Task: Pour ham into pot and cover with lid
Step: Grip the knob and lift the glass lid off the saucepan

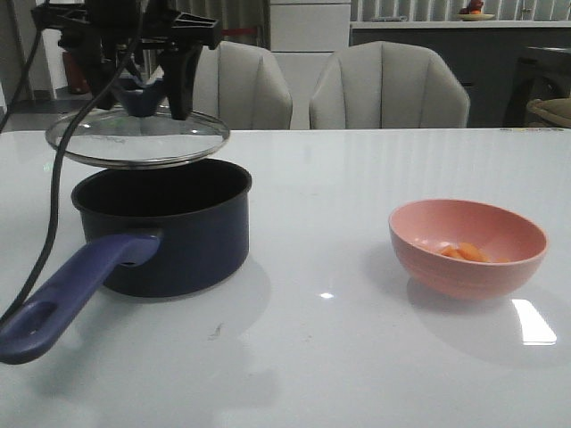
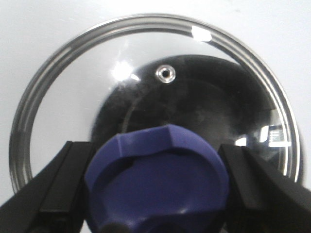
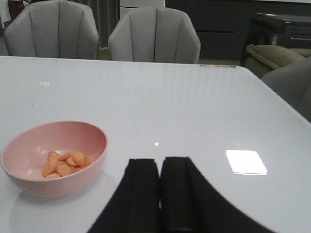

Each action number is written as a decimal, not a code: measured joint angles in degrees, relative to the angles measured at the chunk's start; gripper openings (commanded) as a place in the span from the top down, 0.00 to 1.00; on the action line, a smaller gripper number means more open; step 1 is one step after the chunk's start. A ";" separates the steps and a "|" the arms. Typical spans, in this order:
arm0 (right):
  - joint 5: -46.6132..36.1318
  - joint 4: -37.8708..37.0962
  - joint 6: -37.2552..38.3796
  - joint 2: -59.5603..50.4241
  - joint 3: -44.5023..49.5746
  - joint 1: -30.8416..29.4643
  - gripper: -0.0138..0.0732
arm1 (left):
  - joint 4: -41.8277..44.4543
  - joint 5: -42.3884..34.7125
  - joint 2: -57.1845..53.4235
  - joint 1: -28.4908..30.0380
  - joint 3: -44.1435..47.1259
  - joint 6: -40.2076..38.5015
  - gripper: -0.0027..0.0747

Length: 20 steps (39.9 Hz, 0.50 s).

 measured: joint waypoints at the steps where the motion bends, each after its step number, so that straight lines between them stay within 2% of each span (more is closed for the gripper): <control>1: 0.00 0.00 0.00 0.00 0.00 0.00 0.68 | 0.84 0.07 -0.23 0.00 0.00 0.00 0.54; 11: 0.00 0.00 0.00 0.00 0.00 0.00 0.68 | 3.23 0.07 -3.39 3.15 0.41 0.00 0.54; 20: 0.00 0.00 0.00 0.00 0.00 0.00 0.68 | -0.32 -0.45 -8.57 14.17 6.41 0.75 0.54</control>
